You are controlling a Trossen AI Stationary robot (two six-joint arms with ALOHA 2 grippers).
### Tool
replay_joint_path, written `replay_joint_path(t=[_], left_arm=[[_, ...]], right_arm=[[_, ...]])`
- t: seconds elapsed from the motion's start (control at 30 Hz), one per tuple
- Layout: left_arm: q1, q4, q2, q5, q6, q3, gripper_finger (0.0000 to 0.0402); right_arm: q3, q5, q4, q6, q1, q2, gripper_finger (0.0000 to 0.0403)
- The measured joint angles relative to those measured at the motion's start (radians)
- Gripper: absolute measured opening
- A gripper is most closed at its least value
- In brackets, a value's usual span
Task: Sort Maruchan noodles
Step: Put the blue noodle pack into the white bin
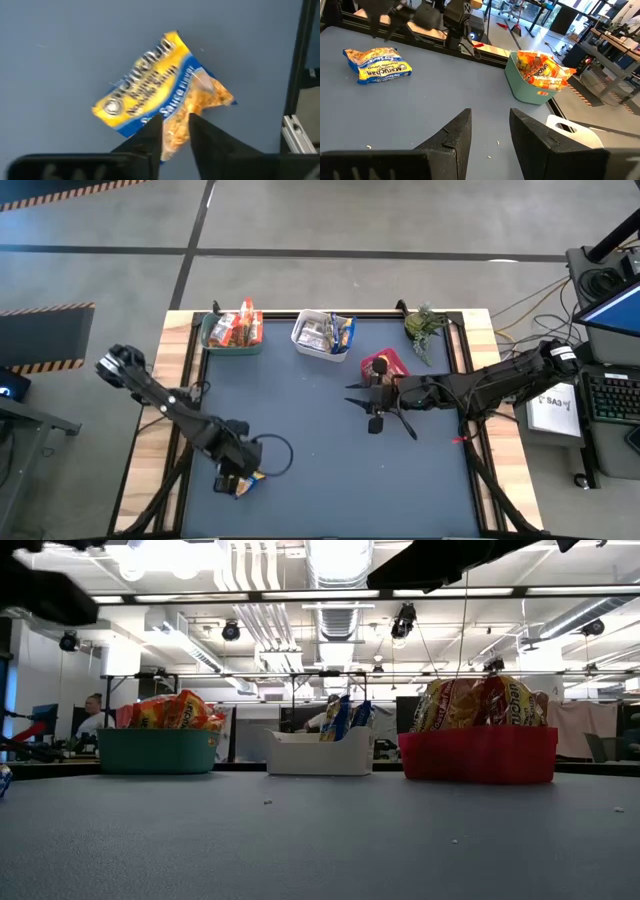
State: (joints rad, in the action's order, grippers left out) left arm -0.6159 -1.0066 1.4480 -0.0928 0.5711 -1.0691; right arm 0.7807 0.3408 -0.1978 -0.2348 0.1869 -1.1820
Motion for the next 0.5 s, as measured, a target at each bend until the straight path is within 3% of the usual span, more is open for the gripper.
replay_joint_path(t=[0.17, 0.5], left_arm=[[-0.031, 0.008, 0.108, -0.014, 0.033, 0.000, 0.0010], [-0.032, 0.136, 0.183, 0.001, 0.079, 0.029, 0.0001]], right_arm=[[0.000, 0.000, 0.000, 0.000, 0.000, 0.000, 0.0121], [0.000, 0.000, 0.000, 0.000, 0.000, 0.000, 0.0121]])
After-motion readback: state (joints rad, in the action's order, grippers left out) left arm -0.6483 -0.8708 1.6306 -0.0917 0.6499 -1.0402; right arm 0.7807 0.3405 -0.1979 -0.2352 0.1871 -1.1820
